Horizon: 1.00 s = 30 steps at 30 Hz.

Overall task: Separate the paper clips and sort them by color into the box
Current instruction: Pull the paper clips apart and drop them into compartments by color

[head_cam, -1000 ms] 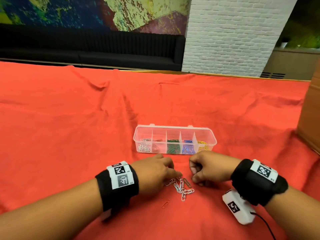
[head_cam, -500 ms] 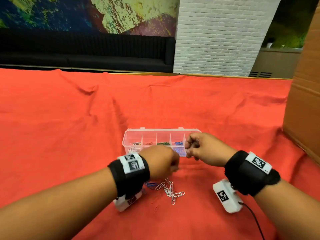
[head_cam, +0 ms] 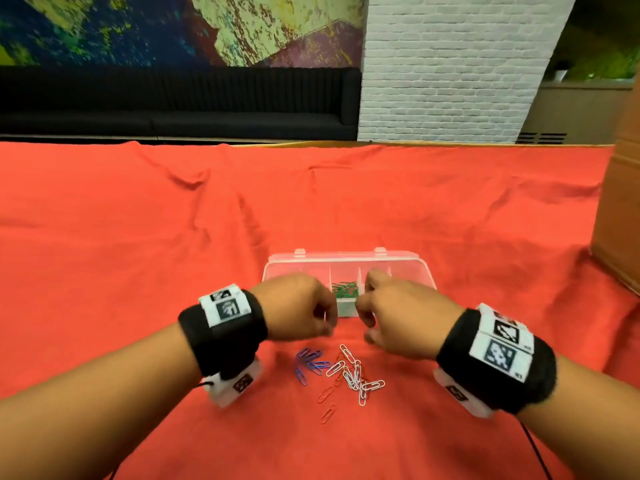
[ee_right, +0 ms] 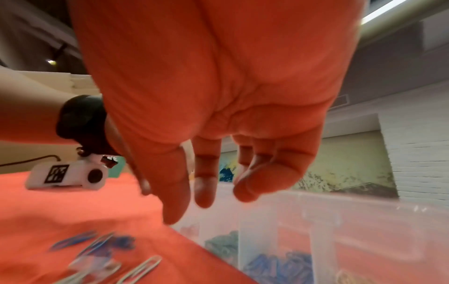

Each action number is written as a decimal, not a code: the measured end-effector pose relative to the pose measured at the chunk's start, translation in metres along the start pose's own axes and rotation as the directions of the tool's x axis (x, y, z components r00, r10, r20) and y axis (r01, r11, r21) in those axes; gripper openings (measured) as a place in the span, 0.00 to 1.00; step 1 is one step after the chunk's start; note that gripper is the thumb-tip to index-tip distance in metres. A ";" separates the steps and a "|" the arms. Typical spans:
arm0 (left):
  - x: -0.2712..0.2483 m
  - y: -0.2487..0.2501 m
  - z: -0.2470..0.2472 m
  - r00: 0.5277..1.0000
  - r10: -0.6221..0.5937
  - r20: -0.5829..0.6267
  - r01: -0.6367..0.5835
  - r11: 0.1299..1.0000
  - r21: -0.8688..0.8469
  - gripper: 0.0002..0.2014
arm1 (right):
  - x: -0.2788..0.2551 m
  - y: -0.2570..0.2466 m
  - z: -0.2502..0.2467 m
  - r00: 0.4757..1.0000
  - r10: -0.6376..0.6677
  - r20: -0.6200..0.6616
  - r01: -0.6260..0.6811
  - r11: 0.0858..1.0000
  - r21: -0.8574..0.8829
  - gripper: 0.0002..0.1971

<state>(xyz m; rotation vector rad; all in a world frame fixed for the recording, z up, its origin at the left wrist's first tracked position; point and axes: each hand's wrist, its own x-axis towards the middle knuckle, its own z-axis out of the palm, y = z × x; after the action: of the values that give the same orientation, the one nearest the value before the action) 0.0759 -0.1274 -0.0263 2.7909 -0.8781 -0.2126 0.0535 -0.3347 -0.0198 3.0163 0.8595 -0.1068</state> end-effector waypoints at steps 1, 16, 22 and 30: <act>-0.006 0.006 0.008 0.998 0.036 0.058 -0.040 0.997 0.061 0.09 | -0.004 -0.001 0.004 1.000 0.002 -0.003 -0.002 1.000 -0.014 0.11; -0.008 0.001 0.017 1.000 0.001 -0.027 0.001 0.997 0.073 0.13 | -0.007 0.007 0.024 0.996 -0.044 -0.080 0.053 0.992 0.116 0.12; -0.008 0.009 0.035 0.993 -0.003 0.121 -0.007 0.997 0.080 0.12 | -0.025 0.002 0.042 0.965 -0.091 0.248 0.042 0.979 0.198 0.10; -0.010 0.022 0.040 0.994 -0.029 0.109 0.015 0.992 0.125 0.10 | -0.032 0.023 0.032 0.966 -0.060 0.252 -0.110 0.786 0.608 0.06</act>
<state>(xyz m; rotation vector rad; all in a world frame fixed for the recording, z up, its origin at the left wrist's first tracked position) 0.0481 -0.1452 -0.0595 2.9297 -0.9158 -0.3297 0.0361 -0.3719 -0.0503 3.4648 0.8940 -0.9481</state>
